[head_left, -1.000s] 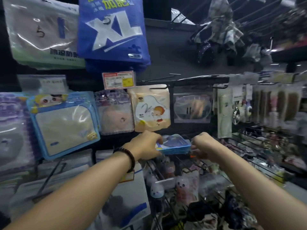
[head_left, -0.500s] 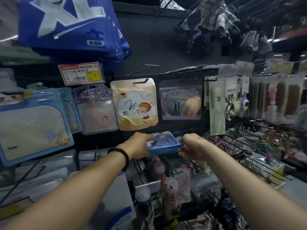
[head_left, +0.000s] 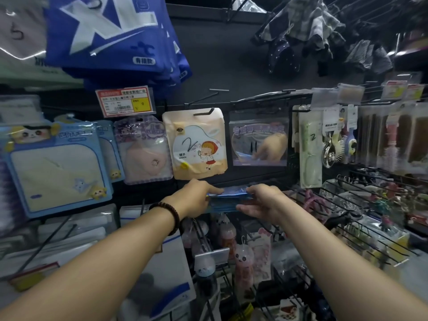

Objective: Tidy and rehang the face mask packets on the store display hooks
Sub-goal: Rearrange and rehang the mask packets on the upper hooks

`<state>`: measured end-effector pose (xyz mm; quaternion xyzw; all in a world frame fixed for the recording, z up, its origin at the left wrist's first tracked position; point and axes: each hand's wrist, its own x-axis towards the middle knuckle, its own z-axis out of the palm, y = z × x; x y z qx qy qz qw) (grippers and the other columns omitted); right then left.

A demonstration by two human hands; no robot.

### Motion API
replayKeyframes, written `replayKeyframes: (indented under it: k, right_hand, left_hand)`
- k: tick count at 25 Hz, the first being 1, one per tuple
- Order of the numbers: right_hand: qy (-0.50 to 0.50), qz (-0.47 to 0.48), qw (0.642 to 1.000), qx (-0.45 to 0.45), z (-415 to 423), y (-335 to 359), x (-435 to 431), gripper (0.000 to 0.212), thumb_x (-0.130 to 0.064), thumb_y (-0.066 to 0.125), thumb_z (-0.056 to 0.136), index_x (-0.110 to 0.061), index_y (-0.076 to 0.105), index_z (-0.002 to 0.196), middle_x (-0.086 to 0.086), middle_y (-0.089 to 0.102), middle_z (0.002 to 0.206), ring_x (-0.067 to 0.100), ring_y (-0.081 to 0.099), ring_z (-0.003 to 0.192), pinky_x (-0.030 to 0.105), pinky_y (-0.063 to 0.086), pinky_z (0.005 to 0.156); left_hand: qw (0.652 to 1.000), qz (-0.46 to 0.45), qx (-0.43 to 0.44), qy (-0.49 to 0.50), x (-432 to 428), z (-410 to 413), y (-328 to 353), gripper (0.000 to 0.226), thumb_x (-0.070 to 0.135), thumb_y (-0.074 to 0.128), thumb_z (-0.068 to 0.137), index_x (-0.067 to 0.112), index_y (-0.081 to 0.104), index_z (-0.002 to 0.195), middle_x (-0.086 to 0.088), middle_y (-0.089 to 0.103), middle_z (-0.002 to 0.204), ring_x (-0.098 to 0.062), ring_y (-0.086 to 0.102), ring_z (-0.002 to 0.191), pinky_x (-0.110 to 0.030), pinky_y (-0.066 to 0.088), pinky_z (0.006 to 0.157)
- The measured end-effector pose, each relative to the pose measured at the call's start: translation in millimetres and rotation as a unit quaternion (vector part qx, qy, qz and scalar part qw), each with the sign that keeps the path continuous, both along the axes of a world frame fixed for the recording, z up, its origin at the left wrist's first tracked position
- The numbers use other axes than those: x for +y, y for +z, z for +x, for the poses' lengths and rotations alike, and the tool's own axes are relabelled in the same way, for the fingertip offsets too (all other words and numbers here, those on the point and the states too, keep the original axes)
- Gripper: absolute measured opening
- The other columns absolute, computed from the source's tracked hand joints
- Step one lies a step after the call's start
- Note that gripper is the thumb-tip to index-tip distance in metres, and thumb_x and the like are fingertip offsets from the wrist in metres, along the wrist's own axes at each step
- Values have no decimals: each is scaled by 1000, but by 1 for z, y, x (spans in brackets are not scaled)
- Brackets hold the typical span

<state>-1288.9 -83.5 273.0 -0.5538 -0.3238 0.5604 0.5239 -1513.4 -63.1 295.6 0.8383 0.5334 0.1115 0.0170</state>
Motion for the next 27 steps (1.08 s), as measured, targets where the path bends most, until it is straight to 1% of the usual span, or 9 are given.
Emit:
replayKeyframes:
  k: [7,11,15,18,20,21,24,25,27]
  right_hand:
    - [10,20,982,185,-14,2,-19,38,-10,68,100,1,57,134,34,69,125,50,76,102,47,67,61]
    - [53,10,959,278,-23,3,-52,41,-10,65,102,10,56,136,38,72,121,48,80,95,45,68,61]
    - [62,29,963,262,-56,5,-86,28,-7,55,107,14,62,123,32,77,104,35,81,71,40,68,58]
    - [25,73,966,245,-83,7,-110,16,-5,58,104,7,66,112,23,77,85,30,76,64,37,66,52]
    - [0,104,964,244,-101,4,-124,16,-5,60,103,5,69,113,22,78,92,29,75,61,36,64,49]
    - [-7,120,962,246,-112,1,-130,21,-6,61,102,5,71,117,24,79,100,31,75,65,39,65,52]
    - [-20,180,957,225,-151,-12,-145,28,-8,61,103,2,70,128,26,79,114,40,78,89,55,63,78]
    - [-30,206,953,218,-165,-15,-151,28,-6,61,104,0,70,129,25,79,115,43,78,98,59,62,89]
    - [-36,248,945,211,-192,-23,-163,27,-1,60,104,-4,70,129,21,80,117,42,77,110,58,59,102]
  left_hand:
    - [995,62,-62,-48,-36,-16,-1,71,-1,62,103,53,52,149,7,66,129,-19,67,114,-39,62,95]
    - [981,110,-130,-93,-75,-34,10,46,12,54,111,43,66,142,12,70,131,-11,64,121,-27,54,102]
    - [968,162,-158,-110,-106,-57,16,36,19,57,110,32,70,141,1,69,141,-16,56,137,-20,40,108]
    - [951,214,-217,-50,-120,-74,14,48,18,72,101,26,65,147,-6,58,154,-25,50,145,-32,36,122]
    - [904,230,-360,22,-133,-81,4,52,10,73,96,27,62,144,-2,61,144,-22,58,135,-41,44,118]
    - [859,197,-468,59,-141,-81,-1,45,7,69,98,28,62,137,0,66,136,-20,63,128,-45,48,115]
    - [620,-26,-782,45,-176,-72,-6,17,19,64,106,20,65,124,-11,79,118,-26,76,99,-51,60,100]
    - [581,-60,-811,35,-184,-71,-10,19,24,63,107,17,67,124,-13,80,114,-28,78,94,-49,60,93]
    - [564,-34,-824,30,-192,-77,-20,17,19,63,107,15,71,122,-12,82,112,-32,79,100,-51,60,96]
